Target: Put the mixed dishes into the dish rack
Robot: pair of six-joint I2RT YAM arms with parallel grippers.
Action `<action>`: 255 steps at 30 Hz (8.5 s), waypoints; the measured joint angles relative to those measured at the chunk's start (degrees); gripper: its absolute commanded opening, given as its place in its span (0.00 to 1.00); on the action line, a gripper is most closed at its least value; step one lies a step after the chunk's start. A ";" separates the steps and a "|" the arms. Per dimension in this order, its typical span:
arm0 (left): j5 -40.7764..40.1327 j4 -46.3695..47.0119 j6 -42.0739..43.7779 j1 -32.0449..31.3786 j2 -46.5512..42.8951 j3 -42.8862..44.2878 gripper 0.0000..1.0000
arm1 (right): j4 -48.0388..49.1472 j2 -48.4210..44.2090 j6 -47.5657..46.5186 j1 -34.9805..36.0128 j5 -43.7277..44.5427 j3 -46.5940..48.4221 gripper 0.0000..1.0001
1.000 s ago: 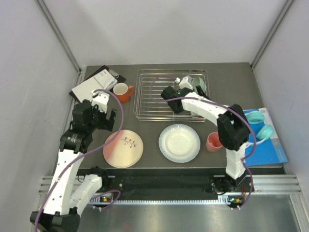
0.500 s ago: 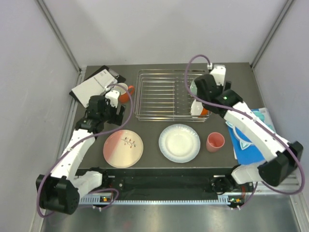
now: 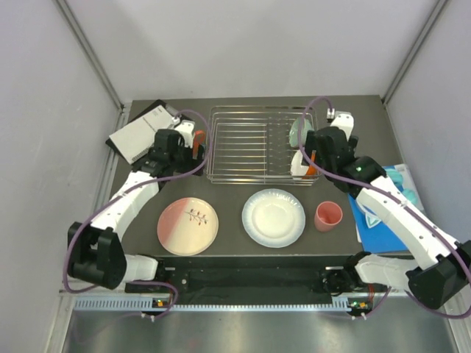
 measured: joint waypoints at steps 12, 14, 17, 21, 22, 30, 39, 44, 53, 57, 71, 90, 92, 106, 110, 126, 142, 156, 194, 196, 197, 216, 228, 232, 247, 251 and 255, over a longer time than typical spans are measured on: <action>-1.38 1.46 -2.25 -2.75 10.29 3.32 0.93 | 2.27 -5.77 0.15 -2.16 -4.63 -5.88 0.86; -1.64 1.64 -2.03 -3.34 10.56 3.32 0.93 | 2.32 -5.77 0.13 -2.16 -5.01 -5.92 0.86; -1.66 1.62 -1.11 -5.53 10.60 3.30 0.93 | 2.54 -5.77 0.11 -2.19 -5.42 -5.92 0.86; -1.33 1.73 -0.59 -9.01 10.60 3.08 0.93 | 2.58 -5.79 0.11 -2.19 -6.45 -5.99 0.86; -1.11 1.60 -0.57 -9.53 10.47 3.04 0.92 | 2.67 -5.81 0.13 -2.19 -6.75 -6.16 0.86; -0.96 0.24 -0.57 -10.51 7.32 0.98 0.97 | 2.03 -9.33 1.25 -2.19 -12.11 -9.94 0.86; -6.12 -7.91 5.68 -10.12 6.84 8.96 0.99 | 2.12 -17.59 3.61 1.36 -23.47 -17.79 0.86; -0.33 -14.82 9.99 -11.65 4.44 15.80 0.99 | 4.72 -16.98 4.22 3.15 -26.73 -24.61 0.86; 13.29 -26.18 14.27 -25.46 -3.41 11.28 0.99 | 9.92 -10.54 4.63 5.79 -26.62 -30.47 0.86; 13.79 -27.87 14.84 -27.52 -2.40 9.07 0.99 | 12.26 -7.98 4.55 6.08 -25.57 -30.53 0.85; 11.43 -21.16 20.33 -33.81 2.75 0.28 0.99 | 14.99 -0.74 4.22 6.12 -23.93 -30.53 0.85; 8.07 -10.86 25.18 -34.58 17.84 -0.96 0.99 | 16.52 -0.33 9.42 6.05 -33.18 -32.61 0.80; 8.07 -10.88 25.35 -34.84 18.49 -0.96 0.99 | 16.59 -1.62 10.19 6.05 -33.57 -33.29 0.78; 4.42 -12.48 24.52 -39.76 20.81 -0.35 0.99 | 21.07 -13.38 12.74 5.68 -39.47 -33.97 0.69; 4.55 -12.46 24.11 -39.89 21.05 -0.11 0.99 | 22.36 -12.33 12.61 5.33 -41.68 -34.49 0.49; 1.31 -18.45 20.13 -40.30 21.35 3.63 0.99 | 28.17 -7.69 11.45 4.46 -41.29 -35.26 0.00; 6.45 -31.87 19.37 -29.22 12.00 44.30 0.99 | 10.93 -12.24 -4.76 8.37 -39.60 -25.57 0.00; 12.22 -32.35 10.01 3.08 -1.77 37.57 0.99 | 0.61 -8.46 -27.32 22.69 -16.22 2.43 0.00; 35.12 -28.17 4.26 31.17 -0.85 11.82 0.99 | 34.62 18.03 -100.37 7.52 -20.37 3.72 0.00; 35.15 -27.54 3.78 31.17 -0.85 11.28 0.99 | 34.71 19.50 -100.98 6.75 -21.14 4.63 0.00; 35.15 -27.26 3.63 31.17 -0.85 11.06 0.99 | 34.60 20.28 -101.39 6.45 -21.49 5.20 0.00; 37.07 -23.34 2.10 33.53 1.73 9.07 0.99 | 36.50 28.85 -103.38 4.83 -24.20 7.82 0.00; 38.10 -21.88 1.90 34.56 2.12 9.05 0.99 | 40.15 30.32 -102.51 4.66 -24.06 6.84 0.00; 38.16 -21.38 1.88 34.73 2.14 9.05 0.99 | 42.60 31.39 -102.25 4.52 -23.56 6.38 0.02; 38.88 -20.79 1.70 34.95 2.78 9.05 0.99 | 49.09 32.65 -97.88 4.20 -20.04 3.96 0.38; 39.28 -20.72 1.70 34.95 2.75 9.05 0.99 | 49.62 32.63 -96.96 4.20 -18.99 3.85 0.58; 39.26 -20.72 1.77 34.95 2.75 9.05 0.99 | 48.76 32.06 -95.76 4.24 -16.98 3.78 0.66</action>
